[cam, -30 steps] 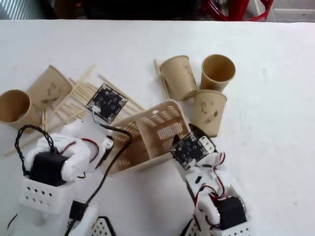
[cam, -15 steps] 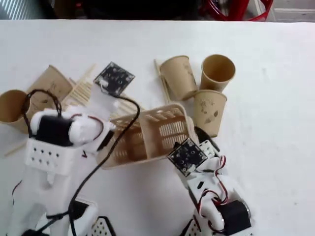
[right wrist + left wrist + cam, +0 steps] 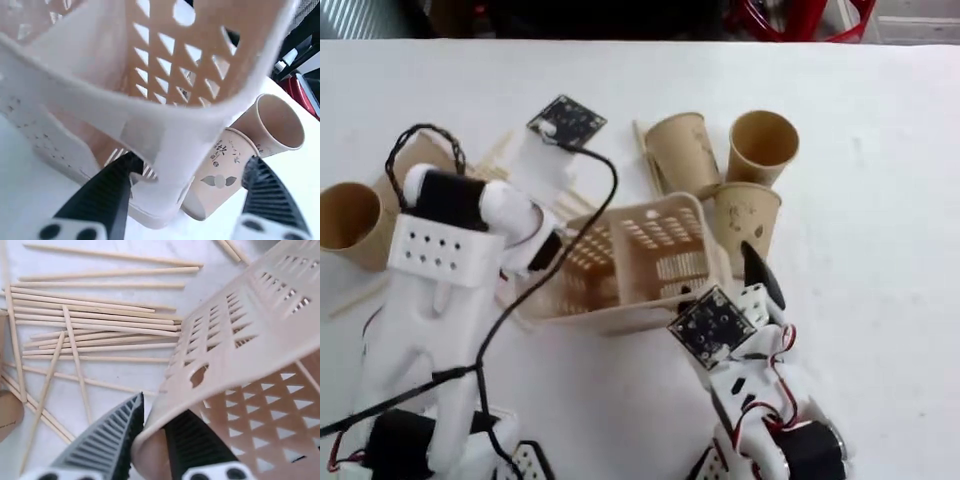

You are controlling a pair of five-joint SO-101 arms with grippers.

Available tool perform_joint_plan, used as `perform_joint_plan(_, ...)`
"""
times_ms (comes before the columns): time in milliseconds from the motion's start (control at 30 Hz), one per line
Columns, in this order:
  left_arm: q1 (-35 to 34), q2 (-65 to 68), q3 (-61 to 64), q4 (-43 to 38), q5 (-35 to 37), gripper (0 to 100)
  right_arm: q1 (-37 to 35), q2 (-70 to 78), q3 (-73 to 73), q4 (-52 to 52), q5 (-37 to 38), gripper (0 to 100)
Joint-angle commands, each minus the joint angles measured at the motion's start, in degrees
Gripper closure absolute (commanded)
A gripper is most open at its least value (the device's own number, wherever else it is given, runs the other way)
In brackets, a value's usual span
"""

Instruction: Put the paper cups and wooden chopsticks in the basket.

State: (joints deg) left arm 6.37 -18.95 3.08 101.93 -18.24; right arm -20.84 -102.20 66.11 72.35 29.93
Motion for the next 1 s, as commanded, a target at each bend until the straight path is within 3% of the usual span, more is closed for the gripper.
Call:
perform_joint_plan(0, -0.6, 2.0, -3.2, 0.4, 0.4, 98, 0.0, -0.9, -5.7, -0.1, 0.4, 70.4)
perform_joint_plan(267, -0.6, 7.0, -4.1, 0.7, 0.0, 98, -0.7, -0.4, -7.3, -1.0, 0.4, 71.1)
perform_joint_plan(433, -0.6, 8.5, -6.0, 0.7, -0.1, 98, -0.7, -0.3, -8.4, 1.6, 1.0, 90.7)
perform_joint_plan(500, -0.4, 8.5, -5.8, 0.7, -0.1, 98, -0.7, 0.1, -8.6, 1.8, 1.2, 93.6)
perform_joint_plan(800, 0.3, 8.5, -8.2, 0.7, -2.0, 98, -1.3, -0.8, -8.7, -1.4, 0.7, 92.1)
perform_joint_plan(967, 0.2, 8.6, -10.6, 0.7, 0.1, 98, -1.4, -1.0, -13.3, -1.4, -2.4, 76.9)
